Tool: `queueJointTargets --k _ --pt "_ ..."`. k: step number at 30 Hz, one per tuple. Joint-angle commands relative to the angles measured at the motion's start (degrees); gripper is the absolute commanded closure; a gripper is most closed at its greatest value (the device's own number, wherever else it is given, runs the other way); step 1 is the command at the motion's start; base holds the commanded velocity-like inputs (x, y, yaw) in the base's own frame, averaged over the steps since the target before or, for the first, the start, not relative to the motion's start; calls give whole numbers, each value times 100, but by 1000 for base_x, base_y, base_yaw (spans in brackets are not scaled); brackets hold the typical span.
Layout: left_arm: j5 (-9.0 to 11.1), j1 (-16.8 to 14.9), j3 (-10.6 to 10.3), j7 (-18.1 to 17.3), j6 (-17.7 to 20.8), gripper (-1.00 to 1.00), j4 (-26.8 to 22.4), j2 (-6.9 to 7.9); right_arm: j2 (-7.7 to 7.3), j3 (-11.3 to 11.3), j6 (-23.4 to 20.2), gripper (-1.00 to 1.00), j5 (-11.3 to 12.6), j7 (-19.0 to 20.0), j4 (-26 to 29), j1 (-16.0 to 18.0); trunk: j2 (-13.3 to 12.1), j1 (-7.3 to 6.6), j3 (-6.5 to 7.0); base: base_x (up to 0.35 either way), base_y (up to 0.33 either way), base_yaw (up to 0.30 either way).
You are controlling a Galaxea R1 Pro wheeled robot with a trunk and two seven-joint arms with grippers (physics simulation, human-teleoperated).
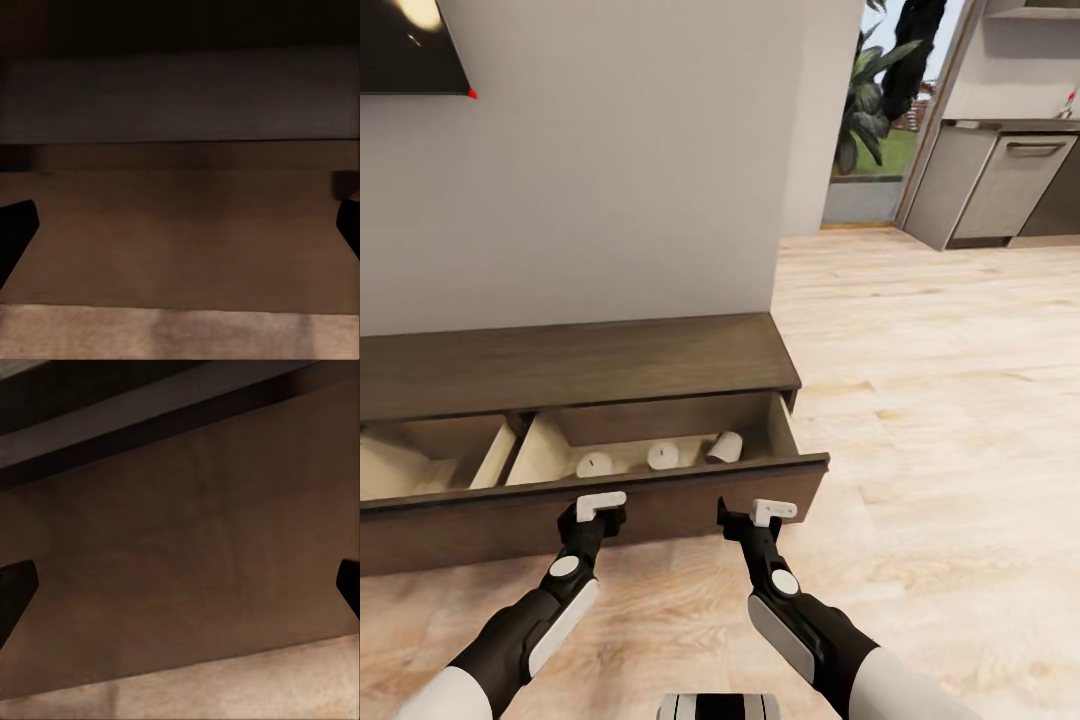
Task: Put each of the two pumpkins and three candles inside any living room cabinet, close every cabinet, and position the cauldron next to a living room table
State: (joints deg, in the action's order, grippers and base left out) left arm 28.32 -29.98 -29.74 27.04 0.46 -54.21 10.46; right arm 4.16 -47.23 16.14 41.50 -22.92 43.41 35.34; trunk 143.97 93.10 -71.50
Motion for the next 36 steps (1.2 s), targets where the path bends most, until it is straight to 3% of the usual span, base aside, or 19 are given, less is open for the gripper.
queueJointTargets --k 1,17,26,36 --pt "8 -7 -23 56 7 -100 -10 9 -3 -36 40 -100 61 -28 1 8 2 2 -4 300 109 0" --pt "7 -7 -23 56 2 -100 -10 18 -3 -35 28 -100 68 -28 -8 8 2 2 -4 294 164 0" --pt "7 -7 -23 56 2 -100 -10 15 -3 -38 21 -100 68 -28 -8 8 2 2 -4 288 18 0" --pt "7 -7 -17 57 1 -100 -10 18 -3 -36 21 -100 68 -28 -8 8 2 2 -4 81 0 0"
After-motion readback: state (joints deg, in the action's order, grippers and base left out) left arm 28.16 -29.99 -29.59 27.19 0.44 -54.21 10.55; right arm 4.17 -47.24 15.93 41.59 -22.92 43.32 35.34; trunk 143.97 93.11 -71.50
